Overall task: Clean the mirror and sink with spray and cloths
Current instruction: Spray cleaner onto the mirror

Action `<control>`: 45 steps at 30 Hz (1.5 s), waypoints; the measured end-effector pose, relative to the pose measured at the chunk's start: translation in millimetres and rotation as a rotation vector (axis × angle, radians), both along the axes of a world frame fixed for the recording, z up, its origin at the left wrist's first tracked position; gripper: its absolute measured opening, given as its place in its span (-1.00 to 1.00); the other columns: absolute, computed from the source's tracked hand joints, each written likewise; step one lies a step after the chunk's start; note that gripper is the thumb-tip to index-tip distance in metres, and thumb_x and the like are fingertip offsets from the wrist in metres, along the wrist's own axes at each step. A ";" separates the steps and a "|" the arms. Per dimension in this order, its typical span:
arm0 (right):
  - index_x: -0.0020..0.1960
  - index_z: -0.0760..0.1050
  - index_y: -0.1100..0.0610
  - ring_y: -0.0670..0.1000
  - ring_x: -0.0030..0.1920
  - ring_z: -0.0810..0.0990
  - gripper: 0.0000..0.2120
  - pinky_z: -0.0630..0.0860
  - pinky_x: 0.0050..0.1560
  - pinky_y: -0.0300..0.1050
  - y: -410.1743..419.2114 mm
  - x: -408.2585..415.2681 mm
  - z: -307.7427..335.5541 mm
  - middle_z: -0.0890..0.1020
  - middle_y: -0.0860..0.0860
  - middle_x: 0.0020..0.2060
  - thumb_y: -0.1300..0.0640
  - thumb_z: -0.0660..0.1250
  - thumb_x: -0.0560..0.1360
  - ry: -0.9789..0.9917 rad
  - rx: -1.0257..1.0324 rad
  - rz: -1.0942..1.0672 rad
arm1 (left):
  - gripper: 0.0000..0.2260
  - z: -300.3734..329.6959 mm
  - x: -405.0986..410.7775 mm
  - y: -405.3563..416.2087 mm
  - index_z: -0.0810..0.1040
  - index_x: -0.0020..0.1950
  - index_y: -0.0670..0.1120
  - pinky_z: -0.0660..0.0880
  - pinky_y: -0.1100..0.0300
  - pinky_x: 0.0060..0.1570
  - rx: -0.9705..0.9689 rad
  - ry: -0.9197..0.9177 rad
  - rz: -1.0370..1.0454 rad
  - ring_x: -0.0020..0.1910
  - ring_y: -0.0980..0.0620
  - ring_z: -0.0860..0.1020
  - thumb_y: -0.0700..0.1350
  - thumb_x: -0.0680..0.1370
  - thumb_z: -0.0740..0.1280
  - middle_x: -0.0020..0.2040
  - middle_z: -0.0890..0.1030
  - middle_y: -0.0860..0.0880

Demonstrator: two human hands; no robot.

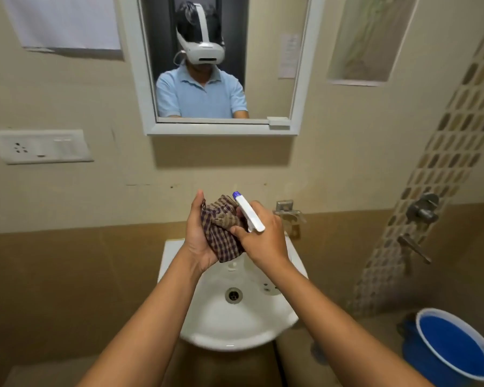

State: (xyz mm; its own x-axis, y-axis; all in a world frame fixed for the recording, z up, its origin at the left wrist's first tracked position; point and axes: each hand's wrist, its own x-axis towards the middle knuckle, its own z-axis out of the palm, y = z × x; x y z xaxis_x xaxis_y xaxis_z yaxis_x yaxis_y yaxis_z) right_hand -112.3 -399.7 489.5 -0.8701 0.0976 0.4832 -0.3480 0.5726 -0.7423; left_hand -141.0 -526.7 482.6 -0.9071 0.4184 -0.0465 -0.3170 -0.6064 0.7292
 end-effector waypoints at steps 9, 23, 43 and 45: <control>-0.14 0.50 0.09 -0.01 -0.33 0.50 -0.87 0.35 -0.43 -0.19 -30.3 -32.8 28.4 0.54 -0.01 -0.33 0.25 0.42 0.41 -0.036 -0.137 -0.166 | -0.30 1.2 4.1 -55.3 0.65 0.17 -0.23 0.59 -0.13 0.07 0.031 0.064 0.100 0.16 -0.23 0.62 0.32 0.30 0.43 0.23 0.61 -0.28; -0.25 0.48 0.06 0.06 -0.38 0.51 -0.77 0.54 -0.33 -0.01 -16.9 -57.7 52.5 0.48 -0.03 -0.44 0.00 0.32 0.54 -0.010 -0.311 -0.020 | -0.71 38.0 -44.2 -62.9 0.62 0.00 -0.14 0.56 -0.14 0.04 0.218 0.097 0.402 0.00 -0.20 0.59 -0.02 0.42 0.24 0.04 0.65 -0.18; -0.28 0.49 -0.02 0.07 -0.30 0.63 -0.71 0.64 -0.26 0.11 -5.4 -54.5 182.7 0.59 0.03 -0.36 -0.16 0.27 0.53 0.206 -0.338 0.129 | -0.69 218.0 -82.5 -34.3 0.59 0.09 -0.11 0.59 -0.04 -0.07 0.165 0.477 0.509 -0.02 -0.15 0.60 0.00 0.56 0.13 -0.08 0.71 -0.10; -0.23 0.53 0.00 0.06 -0.30 0.62 -0.71 0.64 -0.26 0.08 -1.7 -54.6 186.2 0.61 0.04 -0.35 -0.16 0.26 0.54 0.208 -0.332 0.133 | -0.69 220.4 -82.8 -33.7 0.59 0.10 -0.11 0.58 -0.06 -0.03 0.173 0.480 0.502 0.00 -0.16 0.59 0.00 0.55 0.14 -0.06 0.70 -0.11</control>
State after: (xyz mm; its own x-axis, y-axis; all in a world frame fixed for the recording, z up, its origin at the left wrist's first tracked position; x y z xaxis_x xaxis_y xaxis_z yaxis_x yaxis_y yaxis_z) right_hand -166.9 -401.4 675.7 -0.7727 0.1711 0.6113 -0.5650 0.2537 -0.7851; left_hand -223.9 -560.4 703.0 -0.8957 -0.0901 0.4354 0.3627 -0.7144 0.5984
